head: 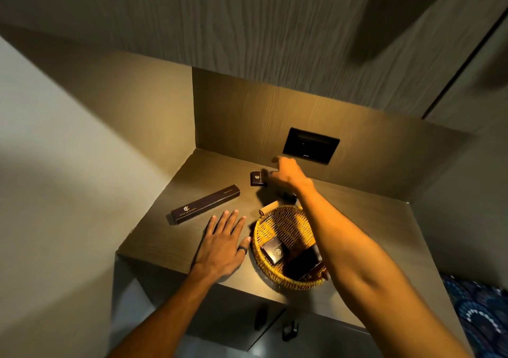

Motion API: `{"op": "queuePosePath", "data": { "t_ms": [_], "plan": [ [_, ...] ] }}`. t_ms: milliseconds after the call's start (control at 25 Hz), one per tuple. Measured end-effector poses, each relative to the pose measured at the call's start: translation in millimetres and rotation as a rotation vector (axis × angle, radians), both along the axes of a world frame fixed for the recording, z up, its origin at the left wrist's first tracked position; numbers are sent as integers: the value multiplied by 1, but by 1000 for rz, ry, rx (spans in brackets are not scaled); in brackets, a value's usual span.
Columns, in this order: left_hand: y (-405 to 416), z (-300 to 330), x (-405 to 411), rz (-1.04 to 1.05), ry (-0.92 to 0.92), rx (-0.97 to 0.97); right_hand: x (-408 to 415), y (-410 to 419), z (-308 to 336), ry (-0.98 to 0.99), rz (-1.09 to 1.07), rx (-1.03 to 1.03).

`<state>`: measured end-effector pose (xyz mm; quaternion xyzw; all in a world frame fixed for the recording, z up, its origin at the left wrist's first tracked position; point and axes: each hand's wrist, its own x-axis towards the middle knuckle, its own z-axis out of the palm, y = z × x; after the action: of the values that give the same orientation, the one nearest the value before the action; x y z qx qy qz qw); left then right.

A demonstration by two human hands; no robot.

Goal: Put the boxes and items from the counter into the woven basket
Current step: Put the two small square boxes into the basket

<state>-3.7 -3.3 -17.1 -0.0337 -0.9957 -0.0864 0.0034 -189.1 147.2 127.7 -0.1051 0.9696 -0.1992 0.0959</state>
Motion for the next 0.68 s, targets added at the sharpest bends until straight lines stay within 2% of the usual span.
{"op": "queuePosePath", "data": {
  "t_ms": [120, 240, 440, 520, 600, 680],
  "plan": [
    [0, -1, 0, 5, -10, -1, -1, -17, -4, -130, 127, 54],
    [-3, -1, -1, 0, -17, 21, 1, -32, -21, -209, 153, 118],
    [-3, 2, -1, -2, -21, 35, -4, -30, -21, -31, 190, 221],
    [-2, 2, 1, -6, -19, 32, -6, -20, 0, 93, 222, 181],
    [0, 2, 2, -9, -27, 32, 0, 5, 21, 171, 273, 26],
    [-1, 2, 0, -9, -17, 25, 13, 40, 36, 100, 403, -81]
  ]
}}
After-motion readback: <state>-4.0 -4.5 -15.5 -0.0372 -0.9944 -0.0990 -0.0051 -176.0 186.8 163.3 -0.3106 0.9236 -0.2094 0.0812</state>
